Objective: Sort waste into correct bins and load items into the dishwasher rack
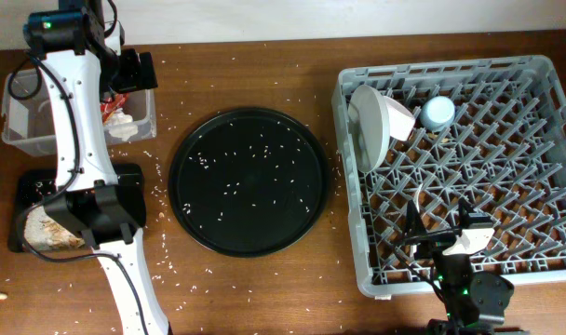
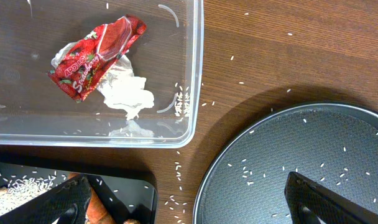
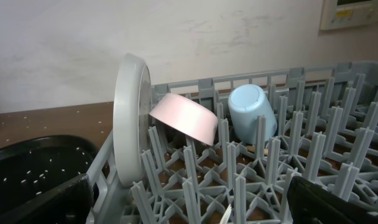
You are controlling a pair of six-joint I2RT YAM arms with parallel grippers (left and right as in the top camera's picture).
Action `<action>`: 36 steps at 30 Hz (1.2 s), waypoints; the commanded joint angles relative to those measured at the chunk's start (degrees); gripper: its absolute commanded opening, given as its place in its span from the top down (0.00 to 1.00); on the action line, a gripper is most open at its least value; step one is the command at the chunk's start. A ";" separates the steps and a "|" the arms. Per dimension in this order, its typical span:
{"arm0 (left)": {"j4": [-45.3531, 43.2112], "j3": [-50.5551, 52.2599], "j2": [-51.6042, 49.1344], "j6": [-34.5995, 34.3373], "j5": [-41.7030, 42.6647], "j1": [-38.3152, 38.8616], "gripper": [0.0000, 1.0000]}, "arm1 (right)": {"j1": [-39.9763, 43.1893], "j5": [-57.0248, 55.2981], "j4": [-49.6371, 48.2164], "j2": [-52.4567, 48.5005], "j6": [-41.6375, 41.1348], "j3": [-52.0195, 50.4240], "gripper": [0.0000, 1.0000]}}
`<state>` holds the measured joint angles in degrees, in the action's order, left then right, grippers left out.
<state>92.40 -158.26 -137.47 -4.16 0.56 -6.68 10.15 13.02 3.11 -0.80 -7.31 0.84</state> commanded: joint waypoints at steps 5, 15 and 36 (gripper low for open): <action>0.02 -0.79 1.46 -0.11 -1.84 -0.13 0.01 | 0.37 0.09 0.04 0.61 -0.26 -0.52 0.02; -59.60 64.43 47.21 14.58 12.57 -0.96 0.01 | 0.37 0.09 0.04 0.61 -0.26 -0.52 0.01; -88.72 157.79 129.31 14.58 8.35 -5.05 0.01 | 0.37 0.09 0.04 0.61 -0.26 -0.52 0.02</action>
<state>-1.23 -0.86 -12.14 9.67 9.89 -11.99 10.15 13.02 3.11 -0.60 -7.33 0.78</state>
